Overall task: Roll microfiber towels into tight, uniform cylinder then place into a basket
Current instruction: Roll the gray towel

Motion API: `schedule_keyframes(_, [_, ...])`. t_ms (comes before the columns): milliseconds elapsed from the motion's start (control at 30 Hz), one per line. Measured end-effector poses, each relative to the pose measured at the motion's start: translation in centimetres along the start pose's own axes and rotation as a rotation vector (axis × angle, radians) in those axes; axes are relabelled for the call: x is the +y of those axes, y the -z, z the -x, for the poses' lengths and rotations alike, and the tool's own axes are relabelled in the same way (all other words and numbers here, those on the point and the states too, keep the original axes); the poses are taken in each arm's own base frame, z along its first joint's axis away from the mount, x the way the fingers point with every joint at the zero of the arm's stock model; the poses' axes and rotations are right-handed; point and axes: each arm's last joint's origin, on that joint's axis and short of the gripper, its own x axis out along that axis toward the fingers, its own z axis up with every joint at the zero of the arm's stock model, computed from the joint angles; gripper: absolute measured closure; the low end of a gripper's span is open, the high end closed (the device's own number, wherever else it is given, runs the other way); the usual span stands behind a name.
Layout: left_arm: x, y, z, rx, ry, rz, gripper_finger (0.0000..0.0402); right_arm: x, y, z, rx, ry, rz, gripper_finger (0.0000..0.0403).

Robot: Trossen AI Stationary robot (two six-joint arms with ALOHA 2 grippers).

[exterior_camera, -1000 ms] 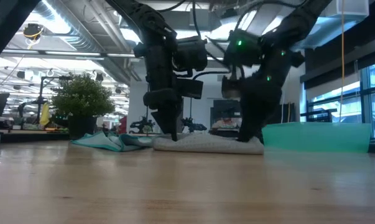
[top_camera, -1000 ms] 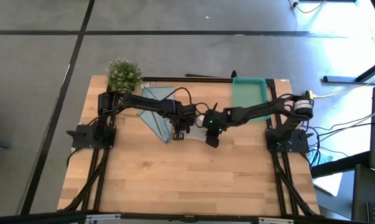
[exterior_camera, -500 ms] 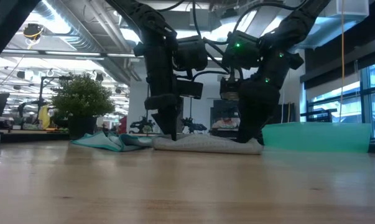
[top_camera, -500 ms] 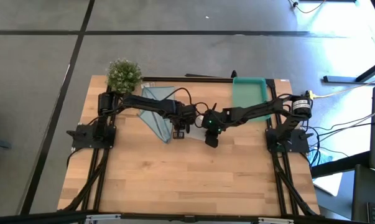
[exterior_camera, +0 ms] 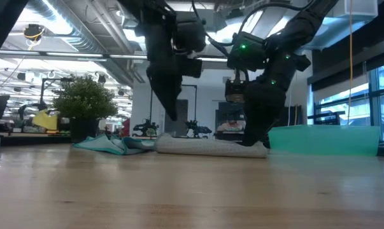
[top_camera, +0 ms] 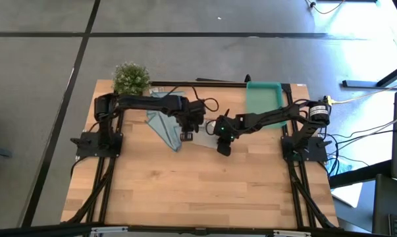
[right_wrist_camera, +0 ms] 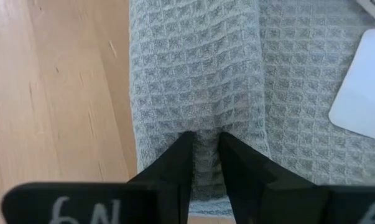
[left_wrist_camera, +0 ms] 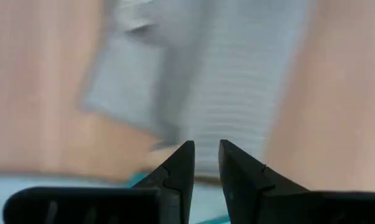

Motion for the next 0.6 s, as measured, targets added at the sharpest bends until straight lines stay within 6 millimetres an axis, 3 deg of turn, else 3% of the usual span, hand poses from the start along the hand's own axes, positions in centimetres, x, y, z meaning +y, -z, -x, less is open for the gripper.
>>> schedule_keyframes(233, [-2.2, 0.1, -2.9, -0.096, 0.053, -0.118, 0.0332, 0.0, 0.0, 0.0, -0.004, -0.002, -0.001, 0.0318])
schedule_keyframes(433, [-2.2, 1.4, -4.8, -0.129, 0.018, -0.091, 0.0331, 0.1, -0.1, 0.6, -0.018, -0.002, 0.001, 0.0318])
schedule_keyframes(600, [-2.3, 2.7, -6.0, -0.115, 0.006, -0.086, 0.0331, 0.3, -0.5, 2.3, -0.066, -0.004, 0.012, 0.0318])
